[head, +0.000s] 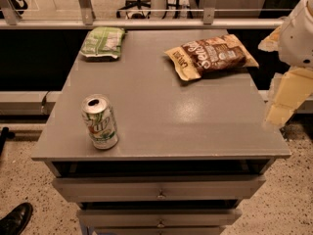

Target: Move green jalapeno chip bag near brown chip bag

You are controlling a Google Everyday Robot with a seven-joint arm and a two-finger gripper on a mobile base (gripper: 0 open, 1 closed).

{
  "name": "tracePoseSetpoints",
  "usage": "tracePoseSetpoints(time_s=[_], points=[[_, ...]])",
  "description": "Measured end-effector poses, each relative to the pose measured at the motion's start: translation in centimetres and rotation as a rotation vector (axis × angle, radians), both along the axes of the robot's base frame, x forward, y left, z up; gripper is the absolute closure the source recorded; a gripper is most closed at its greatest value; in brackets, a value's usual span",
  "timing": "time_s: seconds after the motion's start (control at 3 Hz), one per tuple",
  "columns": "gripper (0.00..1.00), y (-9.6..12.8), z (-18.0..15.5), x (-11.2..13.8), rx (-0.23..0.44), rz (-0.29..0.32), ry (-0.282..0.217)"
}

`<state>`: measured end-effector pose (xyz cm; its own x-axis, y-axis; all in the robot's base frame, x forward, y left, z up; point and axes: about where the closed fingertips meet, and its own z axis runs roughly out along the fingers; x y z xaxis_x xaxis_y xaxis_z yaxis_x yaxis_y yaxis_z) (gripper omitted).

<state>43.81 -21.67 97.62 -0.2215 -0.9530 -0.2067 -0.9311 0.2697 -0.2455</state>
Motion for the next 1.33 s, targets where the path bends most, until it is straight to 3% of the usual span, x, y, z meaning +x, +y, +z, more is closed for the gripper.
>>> tracePoseSetpoints(time_s=[0.33,0.67,1.33], points=[[0.0,0.1,0.1,0.0,0.001,0.002,-0.004],[0.0,2.1,-0.1,1.8,0.042,0.047,-0.038],[0.0,14.9,0.1,12.3,0.249,0.268,-0.22]])
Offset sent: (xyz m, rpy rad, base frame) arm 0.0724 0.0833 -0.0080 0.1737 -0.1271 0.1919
